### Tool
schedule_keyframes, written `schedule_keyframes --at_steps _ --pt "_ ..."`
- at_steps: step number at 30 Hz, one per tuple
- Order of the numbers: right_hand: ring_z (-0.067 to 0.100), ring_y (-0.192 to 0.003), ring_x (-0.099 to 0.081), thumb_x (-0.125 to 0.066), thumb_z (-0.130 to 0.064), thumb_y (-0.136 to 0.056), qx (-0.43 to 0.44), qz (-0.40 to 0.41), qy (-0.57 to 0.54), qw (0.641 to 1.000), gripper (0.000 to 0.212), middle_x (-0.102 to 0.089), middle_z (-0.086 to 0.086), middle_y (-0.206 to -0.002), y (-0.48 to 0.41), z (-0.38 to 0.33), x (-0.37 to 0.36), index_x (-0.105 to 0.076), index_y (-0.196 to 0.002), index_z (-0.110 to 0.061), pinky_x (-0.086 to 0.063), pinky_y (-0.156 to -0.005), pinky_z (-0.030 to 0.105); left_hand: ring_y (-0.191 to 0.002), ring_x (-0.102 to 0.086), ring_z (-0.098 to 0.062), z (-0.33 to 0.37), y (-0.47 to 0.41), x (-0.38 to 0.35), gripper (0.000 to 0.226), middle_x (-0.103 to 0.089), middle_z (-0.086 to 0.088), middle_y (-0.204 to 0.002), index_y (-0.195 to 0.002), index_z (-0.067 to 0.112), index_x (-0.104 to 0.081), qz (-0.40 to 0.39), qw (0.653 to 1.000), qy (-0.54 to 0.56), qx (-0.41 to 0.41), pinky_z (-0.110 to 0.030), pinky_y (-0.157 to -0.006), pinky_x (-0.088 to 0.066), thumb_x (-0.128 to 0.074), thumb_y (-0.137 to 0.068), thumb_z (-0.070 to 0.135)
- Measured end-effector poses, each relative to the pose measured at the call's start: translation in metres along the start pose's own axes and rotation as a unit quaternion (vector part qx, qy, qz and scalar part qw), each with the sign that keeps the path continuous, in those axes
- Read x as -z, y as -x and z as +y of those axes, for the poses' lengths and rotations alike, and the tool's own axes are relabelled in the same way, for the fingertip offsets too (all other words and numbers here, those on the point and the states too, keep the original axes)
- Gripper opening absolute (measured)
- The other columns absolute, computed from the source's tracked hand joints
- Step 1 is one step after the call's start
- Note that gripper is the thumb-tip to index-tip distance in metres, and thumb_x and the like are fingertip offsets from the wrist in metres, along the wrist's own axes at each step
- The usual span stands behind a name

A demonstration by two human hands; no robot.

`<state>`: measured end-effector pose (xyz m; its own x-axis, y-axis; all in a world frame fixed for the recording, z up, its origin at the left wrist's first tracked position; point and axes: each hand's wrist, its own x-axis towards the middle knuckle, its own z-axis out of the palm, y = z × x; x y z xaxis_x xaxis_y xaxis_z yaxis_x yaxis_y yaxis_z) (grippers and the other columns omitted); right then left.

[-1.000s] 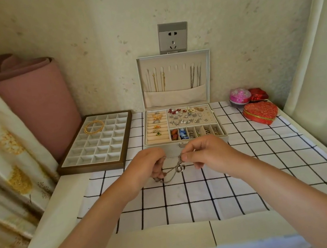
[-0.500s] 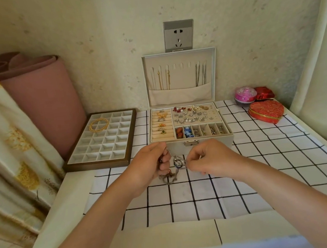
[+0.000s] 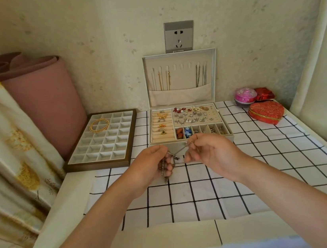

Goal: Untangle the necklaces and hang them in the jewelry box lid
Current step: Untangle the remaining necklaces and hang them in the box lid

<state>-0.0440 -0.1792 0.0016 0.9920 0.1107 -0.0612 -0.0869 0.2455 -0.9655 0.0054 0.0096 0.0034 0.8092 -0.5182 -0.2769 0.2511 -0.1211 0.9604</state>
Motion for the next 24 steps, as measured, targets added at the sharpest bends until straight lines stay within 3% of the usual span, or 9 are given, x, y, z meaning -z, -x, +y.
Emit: schedule_keyframes --at_steps 2,5,9,13,17,20,22,24 --pt "0.027 -0.058 -0.053 -0.044 -0.011 -0.077 0.002 -0.038 0.025 0.999 0.014 -0.039 0.005 -0.046 0.002 -0.002 0.001 -0.057 -0.072 -0.007 -0.05 -0.09 0.051 -0.055 -0.046 -0.015 0.001 0.001 -0.001 0.028 -0.049 -0.006 -0.068 -0.082 0.007 -0.049 -0.003 0.998 0.058 0.004 -0.025 -0.052 -0.042 -0.038 -0.106 0.015" --pt "0.02 -0.045 -0.04 -0.046 -0.008 -0.082 -0.025 -0.095 0.166 0.981 0.018 -0.039 0.003 -0.041 0.006 -0.007 -0.001 -0.061 -0.072 -0.007 -0.051 -0.075 0.044 -0.051 -0.032 -0.012 0.002 0.001 0.003 0.027 -0.038 0.001 -0.062 -0.08 0.013 -0.047 -0.012 0.995 0.101 0.02 -0.023 -0.048 -0.027 -0.038 -0.106 0.018" --pt "0.012 -0.045 -0.036 -0.045 -0.008 -0.096 -0.068 -0.051 0.338 0.937 0.025 -0.042 -0.006 -0.045 0.006 -0.004 -0.005 -0.06 -0.076 -0.009 -0.043 -0.063 0.038 -0.045 -0.016 -0.01 0.008 0.001 0.011 0.033 -0.021 0.007 -0.054 -0.071 0.02 -0.046 -0.03 0.996 0.082 0.024 -0.024 -0.046 -0.009 -0.042 -0.103 0.024" --pt "0.01 -0.046 -0.034 -0.048 -0.035 -0.102 -0.076 0.041 0.32 0.943 0.032 -0.038 -0.015 -0.048 0.002 0.004 -0.002 -0.046 -0.075 -0.018 -0.043 -0.048 0.031 -0.045 -0.018 -0.01 0.014 0.004 0.018 0.028 -0.021 0.006 -0.052 -0.074 0.018 -0.054 -0.068 0.998 0.011 0.004 -0.02 -0.042 -0.016 -0.052 -0.1 0.028" --pt "0.011 -0.045 -0.028 -0.05 -0.031 -0.102 -0.02 0.079 0.338 0.938 0.043 -0.034 -0.004 -0.052 0.001 0.001 -0.005 -0.039 -0.063 -0.015 -0.028 -0.044 0.021 -0.048 -0.031 -0.012 0.013 0.007 0.021 0.022 -0.032 0.002 -0.055 -0.083 0.013 -0.051 -0.076 0.997 0.005 0.025 -0.02 -0.045 -0.03 -0.048 -0.103 0.023" --pt "0.013 -0.048 -0.035 -0.049 -0.026 -0.1 -0.003 0.08 0.371 0.925 0.046 -0.041 0.006 -0.057 0.003 -0.001 -0.005 -0.052 -0.062 0.001 -0.031 -0.05 0.021 -0.056 -0.047 -0.014 0.012 0.006 0.022 0.02 -0.056 -0.004 -0.074 -0.091 0.01 -0.055 -0.044 0.999 0.022 0.011 -0.022 -0.048 -0.038 -0.044 -0.104 0.021" --pt "0.014 -0.045 -0.035 -0.05 -0.021 -0.099 -0.013 0.072 0.357 0.931 0.043 -0.041 0.011 -0.058 0.005 -0.004 -0.004 -0.066 -0.064 -0.003 -0.034 -0.048 0.011 -0.059 -0.05 -0.014 0.011 0.005 0.023 0.021 -0.059 -0.005 -0.084 -0.091 0.009 -0.058 -0.006 1.0 0.025 0.004 -0.022 -0.046 -0.039 -0.045 -0.104 0.02" --pt "0.011 -0.041 -0.039 -0.05 -0.018 -0.099 -0.037 0.057 0.354 0.933 0.038 -0.048 0.01 -0.055 0.006 -0.006 -0.003 -0.075 -0.071 -0.01 -0.036 -0.046 0.009 -0.057 -0.049 -0.015 0.011 0.004 0.024 0.024 -0.059 -0.006 -0.081 -0.085 0.009 -0.054 0.014 1.0 0.025 -0.004 -0.022 -0.045 -0.037 -0.045 -0.104 0.02"
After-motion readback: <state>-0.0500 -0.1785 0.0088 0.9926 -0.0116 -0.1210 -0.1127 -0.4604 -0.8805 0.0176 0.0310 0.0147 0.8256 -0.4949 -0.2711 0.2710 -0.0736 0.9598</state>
